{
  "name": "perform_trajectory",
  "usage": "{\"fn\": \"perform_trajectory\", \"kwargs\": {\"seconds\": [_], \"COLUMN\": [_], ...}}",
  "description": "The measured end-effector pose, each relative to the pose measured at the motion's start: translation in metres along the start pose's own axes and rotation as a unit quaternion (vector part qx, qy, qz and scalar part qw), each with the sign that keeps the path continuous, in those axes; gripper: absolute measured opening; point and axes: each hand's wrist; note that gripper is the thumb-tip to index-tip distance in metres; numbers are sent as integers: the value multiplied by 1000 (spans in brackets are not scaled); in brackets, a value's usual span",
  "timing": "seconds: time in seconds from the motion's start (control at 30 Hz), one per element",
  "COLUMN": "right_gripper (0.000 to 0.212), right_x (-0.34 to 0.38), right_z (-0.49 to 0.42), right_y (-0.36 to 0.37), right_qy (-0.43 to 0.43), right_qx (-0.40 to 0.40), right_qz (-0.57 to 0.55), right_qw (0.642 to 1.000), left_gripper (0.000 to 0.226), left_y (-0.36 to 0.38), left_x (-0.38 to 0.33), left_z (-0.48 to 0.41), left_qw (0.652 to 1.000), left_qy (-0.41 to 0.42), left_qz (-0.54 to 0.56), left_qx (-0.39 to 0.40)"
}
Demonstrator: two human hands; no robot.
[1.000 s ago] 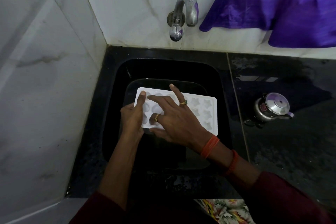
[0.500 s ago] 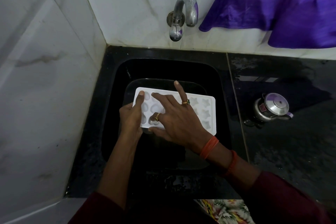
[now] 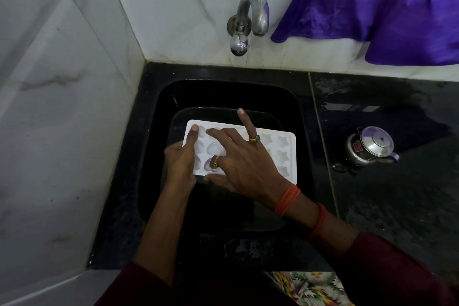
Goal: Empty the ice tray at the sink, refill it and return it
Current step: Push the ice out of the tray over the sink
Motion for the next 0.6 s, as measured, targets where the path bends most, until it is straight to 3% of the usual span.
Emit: {"fn": "perform_trajectory", "kwargs": {"seconds": [0.23,0.6], "right_gripper": [40,30], "right_x": [1,4], "right_z": [4,8], "right_y": [2,2], "right_qy": [-3,6], "right_qx": [-33,12], "right_qz": [-25,-27], "right_qw": [999,1000], "left_gripper": [44,41], "left_y": [1,-3], "left_x": [-4,-3], "left_z": [4,6], "left_qw": [999,995], "left_qy": [-29,-59], "left_qz": [23,60], "left_qx": [10,60]}}
Point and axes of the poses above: each hand's wrist, its own z-axis away from the middle knuckle, its own y-axis out of the palm, x = y × z, and after that the axes turned 11 degrees about -z, right-handed
